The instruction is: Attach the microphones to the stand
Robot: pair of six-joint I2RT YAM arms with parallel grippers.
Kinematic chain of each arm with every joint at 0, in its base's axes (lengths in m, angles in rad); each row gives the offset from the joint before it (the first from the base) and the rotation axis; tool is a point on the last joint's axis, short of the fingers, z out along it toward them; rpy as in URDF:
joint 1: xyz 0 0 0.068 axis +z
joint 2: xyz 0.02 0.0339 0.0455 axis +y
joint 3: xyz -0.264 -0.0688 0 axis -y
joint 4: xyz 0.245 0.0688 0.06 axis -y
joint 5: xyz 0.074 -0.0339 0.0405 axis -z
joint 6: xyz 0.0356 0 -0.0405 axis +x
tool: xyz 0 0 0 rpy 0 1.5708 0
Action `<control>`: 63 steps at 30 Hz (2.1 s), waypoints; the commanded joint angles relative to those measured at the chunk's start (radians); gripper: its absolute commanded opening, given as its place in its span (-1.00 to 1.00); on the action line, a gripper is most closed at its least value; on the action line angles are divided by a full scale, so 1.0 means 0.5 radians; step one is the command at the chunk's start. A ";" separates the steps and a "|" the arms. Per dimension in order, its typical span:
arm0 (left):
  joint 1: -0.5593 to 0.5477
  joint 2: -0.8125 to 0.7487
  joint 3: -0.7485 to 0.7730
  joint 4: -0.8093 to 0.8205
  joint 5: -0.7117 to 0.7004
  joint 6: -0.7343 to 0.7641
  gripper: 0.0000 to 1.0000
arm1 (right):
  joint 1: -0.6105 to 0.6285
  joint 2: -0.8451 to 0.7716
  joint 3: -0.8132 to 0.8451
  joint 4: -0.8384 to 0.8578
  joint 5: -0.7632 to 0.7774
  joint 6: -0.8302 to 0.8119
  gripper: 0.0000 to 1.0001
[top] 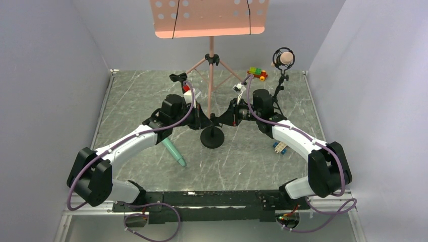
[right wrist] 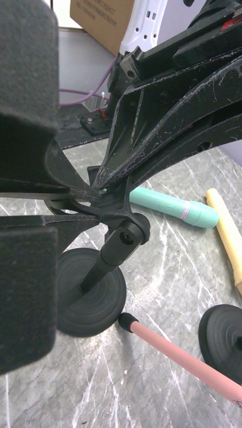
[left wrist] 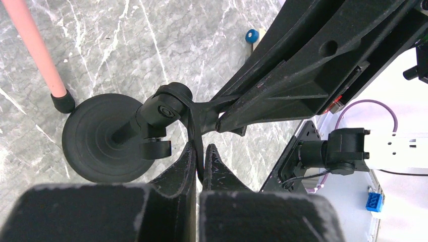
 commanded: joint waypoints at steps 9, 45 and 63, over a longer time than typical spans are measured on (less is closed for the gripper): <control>0.104 0.093 -0.048 -0.059 -0.106 0.119 -1.00 | -0.093 0.104 -0.065 -0.306 0.142 -0.055 -1.00; 0.053 -0.643 0.214 -0.430 -0.479 0.064 0.70 | 0.055 -0.152 0.273 -0.622 0.182 -0.348 0.34; 0.142 -0.597 -0.309 -1.484 -1.760 -0.960 0.99 | 0.002 -0.461 0.103 -0.637 0.286 -0.470 0.68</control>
